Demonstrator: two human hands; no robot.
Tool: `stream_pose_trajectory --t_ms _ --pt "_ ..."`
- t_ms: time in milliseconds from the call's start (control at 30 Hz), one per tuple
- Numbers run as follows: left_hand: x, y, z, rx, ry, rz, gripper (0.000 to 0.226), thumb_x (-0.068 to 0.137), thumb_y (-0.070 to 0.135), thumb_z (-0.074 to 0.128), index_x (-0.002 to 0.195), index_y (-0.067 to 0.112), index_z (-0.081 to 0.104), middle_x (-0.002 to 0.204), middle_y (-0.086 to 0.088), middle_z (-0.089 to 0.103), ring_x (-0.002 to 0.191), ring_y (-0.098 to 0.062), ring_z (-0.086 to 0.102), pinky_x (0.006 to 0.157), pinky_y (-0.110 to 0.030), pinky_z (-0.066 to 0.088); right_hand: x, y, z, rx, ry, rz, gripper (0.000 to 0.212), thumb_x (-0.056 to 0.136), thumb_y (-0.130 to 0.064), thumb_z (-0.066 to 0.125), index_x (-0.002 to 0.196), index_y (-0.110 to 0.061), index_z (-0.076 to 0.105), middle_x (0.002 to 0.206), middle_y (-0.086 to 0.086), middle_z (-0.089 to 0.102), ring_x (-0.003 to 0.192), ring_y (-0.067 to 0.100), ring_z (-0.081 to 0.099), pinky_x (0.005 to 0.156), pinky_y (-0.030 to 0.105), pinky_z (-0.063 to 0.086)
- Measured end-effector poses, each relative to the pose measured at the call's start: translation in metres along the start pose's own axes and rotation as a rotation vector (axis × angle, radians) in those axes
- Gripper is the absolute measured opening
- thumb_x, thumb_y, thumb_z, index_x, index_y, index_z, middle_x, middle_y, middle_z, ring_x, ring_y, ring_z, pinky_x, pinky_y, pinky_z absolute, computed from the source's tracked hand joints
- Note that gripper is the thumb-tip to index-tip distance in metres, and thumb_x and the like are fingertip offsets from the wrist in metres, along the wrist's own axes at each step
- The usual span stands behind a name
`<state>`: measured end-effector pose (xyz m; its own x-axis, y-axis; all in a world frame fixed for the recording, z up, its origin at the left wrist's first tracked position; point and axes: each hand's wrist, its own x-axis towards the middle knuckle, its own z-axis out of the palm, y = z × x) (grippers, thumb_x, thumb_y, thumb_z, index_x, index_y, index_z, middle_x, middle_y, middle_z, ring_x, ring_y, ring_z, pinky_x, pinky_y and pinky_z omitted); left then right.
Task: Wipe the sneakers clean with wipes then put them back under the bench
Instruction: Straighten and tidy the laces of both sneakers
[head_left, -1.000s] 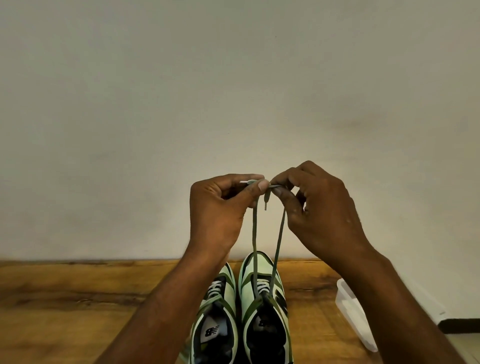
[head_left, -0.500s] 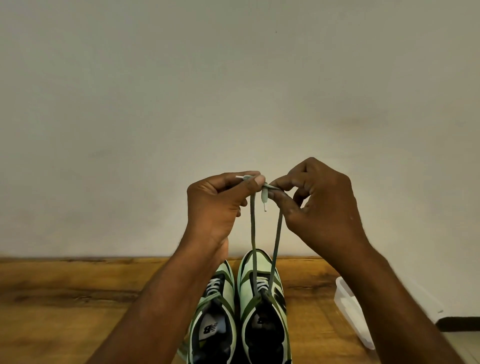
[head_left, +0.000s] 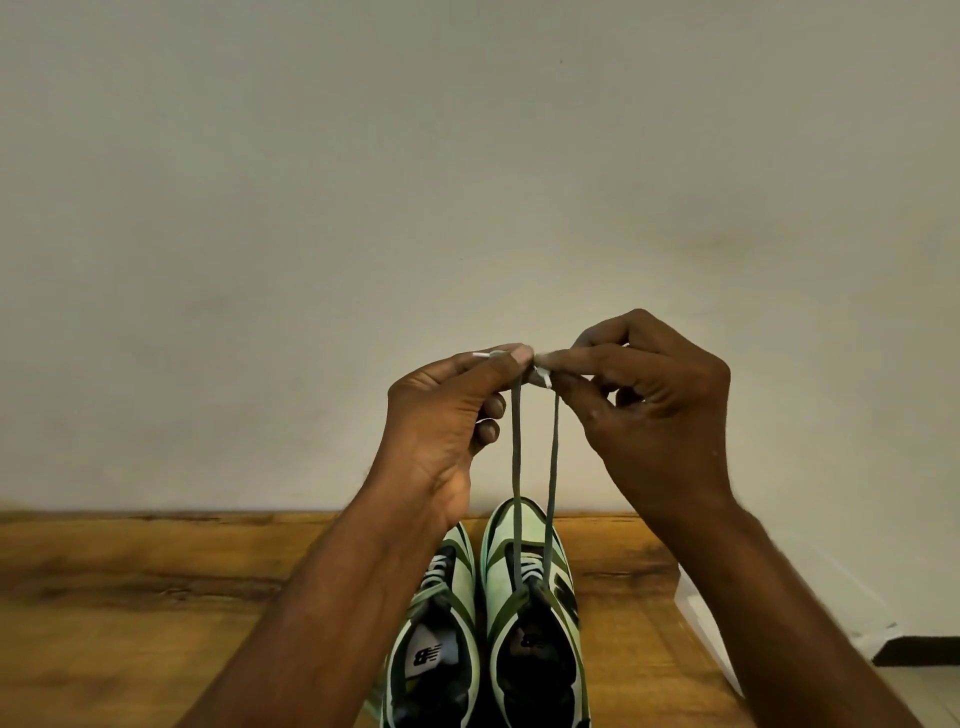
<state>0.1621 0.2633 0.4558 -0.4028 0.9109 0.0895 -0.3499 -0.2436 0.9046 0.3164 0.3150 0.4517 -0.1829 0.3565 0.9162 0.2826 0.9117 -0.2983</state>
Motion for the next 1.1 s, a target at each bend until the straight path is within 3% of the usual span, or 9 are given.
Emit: stream_pose_trajectory --t_ms 100,200,300,433,667,867,1100 --pt "-0.001 -0.001 -0.001 0.032 0.007 0.008 0.008 0.084 0.017 0.082 0.090 0.012 0.081 0.086 -0.003 0.078 0.060 -0.009 0.052 0.053 -0.021 0.039 0.004 0.004 -0.002 0.160 -0.036 0.122 0.011 0.086 -0.019 0.083 0.094 -0.025 0.079 0.091 -0.006 0.072 0.067 0.015 0.068 0.055 0.027 0.053" --pt "-0.001 -0.002 -0.003 0.081 0.014 0.026 0.010 0.086 0.021 0.081 0.091 0.013 0.081 0.093 -0.003 0.081 0.062 -0.009 0.055 0.057 -0.024 0.037 0.005 0.010 -0.006 0.399 -0.013 0.285 0.016 0.083 -0.021 0.081 0.095 -0.011 0.079 0.090 -0.002 0.077 0.061 0.020 0.067 0.051 0.025 0.050" --pt "0.002 -0.004 -0.005 0.083 0.045 0.028 0.008 0.086 0.020 0.081 0.092 0.014 0.079 0.095 -0.005 0.081 0.063 -0.010 0.061 0.058 -0.024 0.037 0.002 0.016 -0.010 0.529 -0.059 0.378 0.022 0.085 -0.021 0.076 0.100 -0.006 0.076 0.095 0.006 0.079 0.065 0.024 0.066 0.048 0.032 0.048" --pt "0.006 -0.011 -0.009 0.091 0.084 0.016 0.008 0.089 0.018 0.079 0.095 0.013 0.077 0.091 -0.006 0.081 0.062 -0.008 0.066 0.058 -0.024 0.038 -0.003 0.021 -0.012 0.670 -0.108 0.450 0.021 0.089 -0.019 0.067 0.102 -0.003 0.064 0.101 0.010 0.079 0.064 0.028 0.068 0.047 0.030 0.049" --pt "0.015 -0.023 -0.018 0.095 0.138 0.012 0.002 0.094 0.014 0.075 0.093 0.013 0.074 0.082 -0.005 0.080 0.058 -0.009 0.048 0.052 -0.022 0.035 -0.010 0.035 -0.020 0.762 -0.139 0.556 0.012 0.096 -0.018 0.059 0.101 -0.007 0.056 0.098 0.020 0.077 0.059 0.027 0.061 0.047 0.028 0.045" --pt "0.021 -0.046 -0.033 0.085 0.237 -0.008 0.009 0.099 0.009 0.069 0.091 0.013 0.068 0.069 0.001 0.074 0.054 -0.010 0.039 0.046 -0.021 0.030 -0.020 0.046 -0.023 0.761 -0.170 0.633 0.020 0.102 -0.023 0.052 0.109 -0.005 0.051 0.099 0.024 0.076 0.066 0.028 0.061 0.049 0.030 0.045" --pt "0.022 -0.065 -0.054 0.130 0.373 0.007 0.011 0.101 0.010 0.066 0.091 0.013 0.066 0.072 0.000 0.069 0.051 -0.010 0.037 0.044 -0.023 0.030 -0.028 0.057 -0.029 0.714 -0.165 0.683 0.016 0.102 -0.027 0.054 0.104 -0.011 0.054 0.072 0.015 0.071 0.050 0.024 0.051 0.046 0.026 0.037"
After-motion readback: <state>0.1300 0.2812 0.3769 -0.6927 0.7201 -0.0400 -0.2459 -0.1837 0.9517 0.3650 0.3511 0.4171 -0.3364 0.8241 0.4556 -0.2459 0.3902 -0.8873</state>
